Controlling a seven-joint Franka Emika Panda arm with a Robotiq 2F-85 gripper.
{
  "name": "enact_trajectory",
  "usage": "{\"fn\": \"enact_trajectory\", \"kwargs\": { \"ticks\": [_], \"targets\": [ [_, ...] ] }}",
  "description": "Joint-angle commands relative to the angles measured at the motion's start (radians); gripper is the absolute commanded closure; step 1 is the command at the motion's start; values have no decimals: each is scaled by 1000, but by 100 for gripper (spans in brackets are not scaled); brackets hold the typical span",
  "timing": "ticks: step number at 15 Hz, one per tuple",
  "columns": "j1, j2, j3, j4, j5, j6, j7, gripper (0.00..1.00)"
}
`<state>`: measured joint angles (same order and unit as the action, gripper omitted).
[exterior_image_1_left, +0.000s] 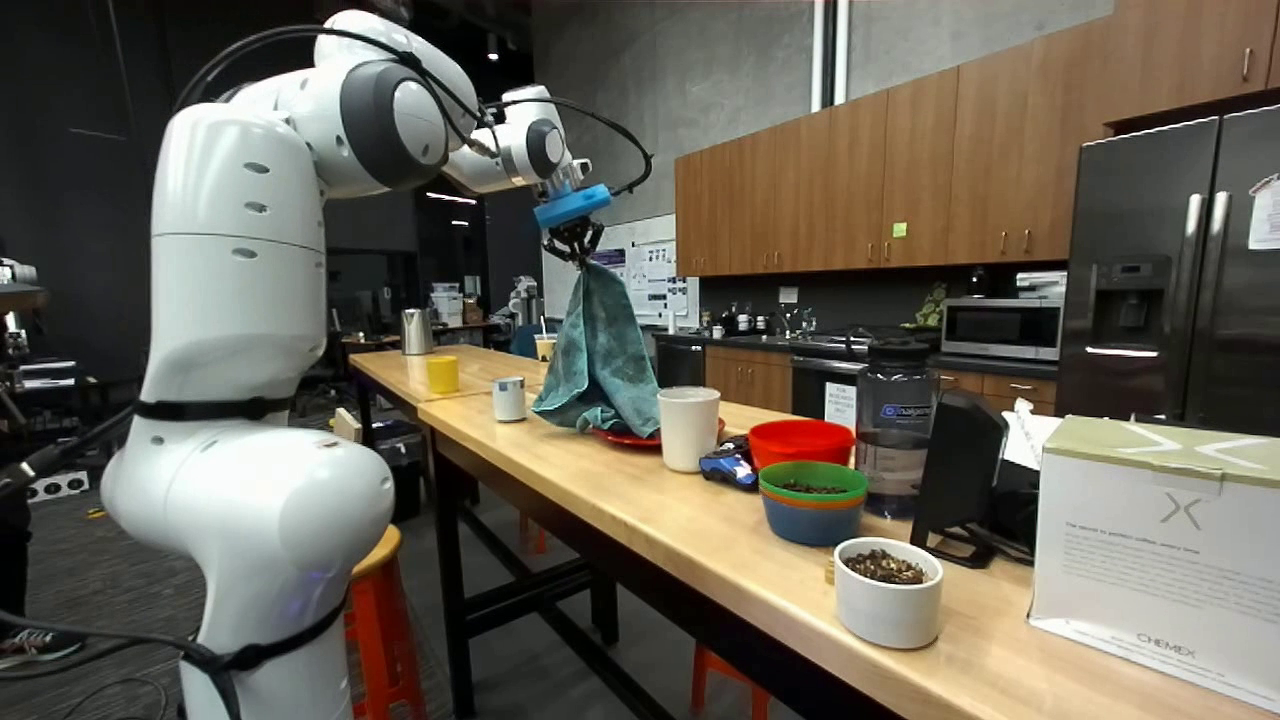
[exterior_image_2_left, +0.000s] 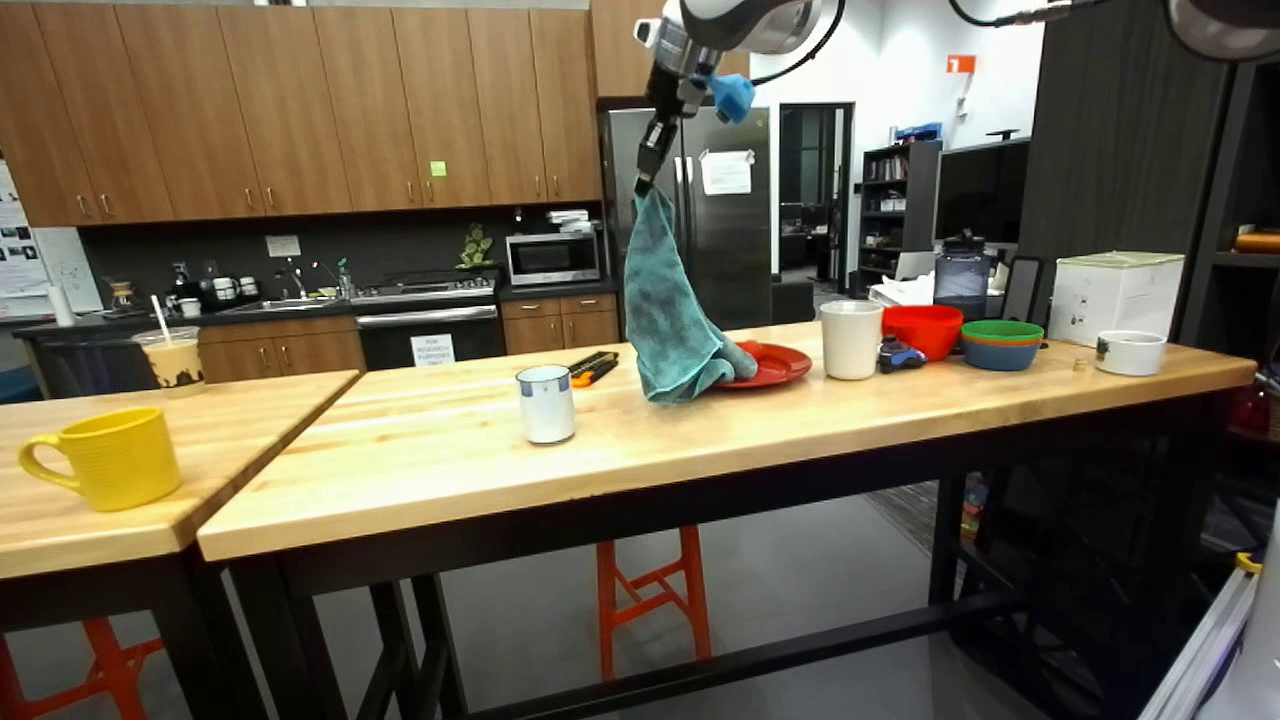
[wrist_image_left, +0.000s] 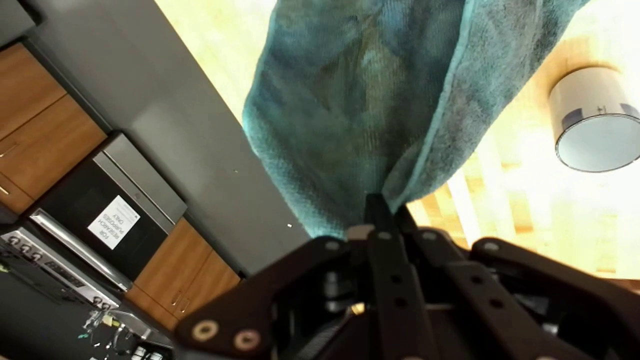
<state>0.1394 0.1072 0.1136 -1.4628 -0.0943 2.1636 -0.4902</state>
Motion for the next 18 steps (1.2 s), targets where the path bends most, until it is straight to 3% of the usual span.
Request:
{"fn": "enact_trajectory", "kwargs": {
  "ticks": [1, 6, 10, 15, 18],
  "targets": [
    [-13, 48, -2, 100, -30, -59, 24, 100],
    [-17, 104, -15, 197, -85, -132, 39, 100],
    [26, 148, -18, 258, -231, -223, 49, 100],
    [144, 182, -5, 295, -491, -301, 64, 100],
    [225, 216, 11, 319, -592, -351, 82, 100]
  ]
}}
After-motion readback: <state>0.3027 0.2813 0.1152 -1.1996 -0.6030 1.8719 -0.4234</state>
